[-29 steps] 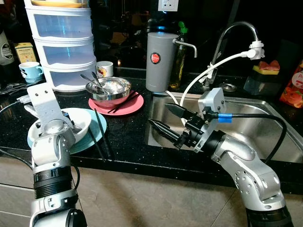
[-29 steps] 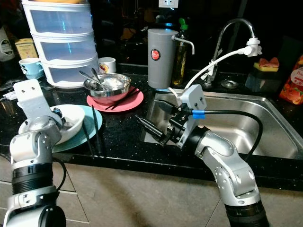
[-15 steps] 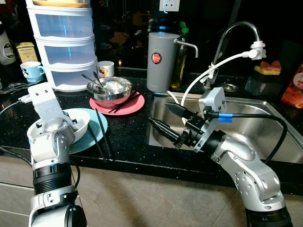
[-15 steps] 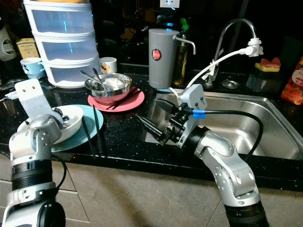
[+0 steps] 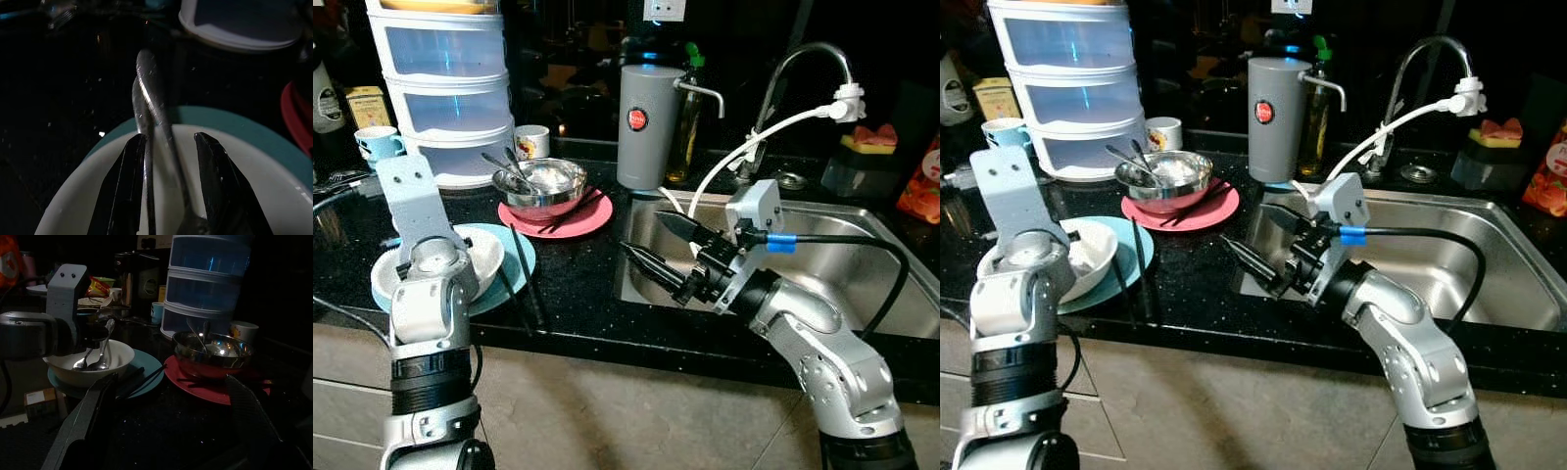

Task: Kitchen organization

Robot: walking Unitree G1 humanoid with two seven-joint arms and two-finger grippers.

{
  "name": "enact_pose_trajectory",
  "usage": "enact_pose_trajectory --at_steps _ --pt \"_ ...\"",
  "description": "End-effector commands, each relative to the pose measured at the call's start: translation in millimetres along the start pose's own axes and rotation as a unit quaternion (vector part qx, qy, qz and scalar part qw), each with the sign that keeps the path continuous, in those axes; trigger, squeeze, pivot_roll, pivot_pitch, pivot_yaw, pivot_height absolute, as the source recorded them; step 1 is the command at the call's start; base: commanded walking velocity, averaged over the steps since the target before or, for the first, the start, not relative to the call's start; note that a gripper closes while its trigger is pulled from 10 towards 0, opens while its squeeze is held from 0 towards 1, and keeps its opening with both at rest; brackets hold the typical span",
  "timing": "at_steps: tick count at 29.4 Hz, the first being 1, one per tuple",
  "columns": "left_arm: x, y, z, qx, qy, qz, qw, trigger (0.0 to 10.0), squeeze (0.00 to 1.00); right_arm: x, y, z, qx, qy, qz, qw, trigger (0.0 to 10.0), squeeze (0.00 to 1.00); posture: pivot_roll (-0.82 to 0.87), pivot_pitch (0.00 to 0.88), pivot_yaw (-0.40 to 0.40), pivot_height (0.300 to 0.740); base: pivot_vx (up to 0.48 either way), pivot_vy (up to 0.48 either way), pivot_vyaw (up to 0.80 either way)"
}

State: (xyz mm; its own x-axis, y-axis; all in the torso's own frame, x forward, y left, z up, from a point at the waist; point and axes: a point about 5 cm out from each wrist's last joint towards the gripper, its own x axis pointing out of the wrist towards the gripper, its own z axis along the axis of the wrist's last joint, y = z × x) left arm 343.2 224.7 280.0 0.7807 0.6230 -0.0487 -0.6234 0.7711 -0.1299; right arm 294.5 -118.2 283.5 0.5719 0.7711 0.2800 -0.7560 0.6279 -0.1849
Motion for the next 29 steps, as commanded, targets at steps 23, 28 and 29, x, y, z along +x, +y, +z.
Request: enact_pose_trajectory --at_steps 23,28,29 --pt "16.5 3.5 -18 -0.032 0.068 0.009 0.997 10.0 0.0 -0.6 3.6 2 0.004 -0.01 0.004 1.0 10.0 0.0 0.09 0.079 -0.023 0.74 0.0 0.0 0.0" --pt "19.7 1.0 -20 -0.041 0.075 0.004 0.996 4.8 0.0 0.1 4.0 3 0.003 -0.012 0.005 1.0 10.0 0.0 0.09 0.073 -0.023 0.74 0.0 0.0 0.0" --pt "20.7 1.0 -19 -0.041 0.075 0.004 0.996 0.3 0.0 0.4 4.1 3 0.002 -0.012 0.005 1.0 10.0 0.0 0.09 0.071 -0.022 0.74 0.0 0.0 0.0"
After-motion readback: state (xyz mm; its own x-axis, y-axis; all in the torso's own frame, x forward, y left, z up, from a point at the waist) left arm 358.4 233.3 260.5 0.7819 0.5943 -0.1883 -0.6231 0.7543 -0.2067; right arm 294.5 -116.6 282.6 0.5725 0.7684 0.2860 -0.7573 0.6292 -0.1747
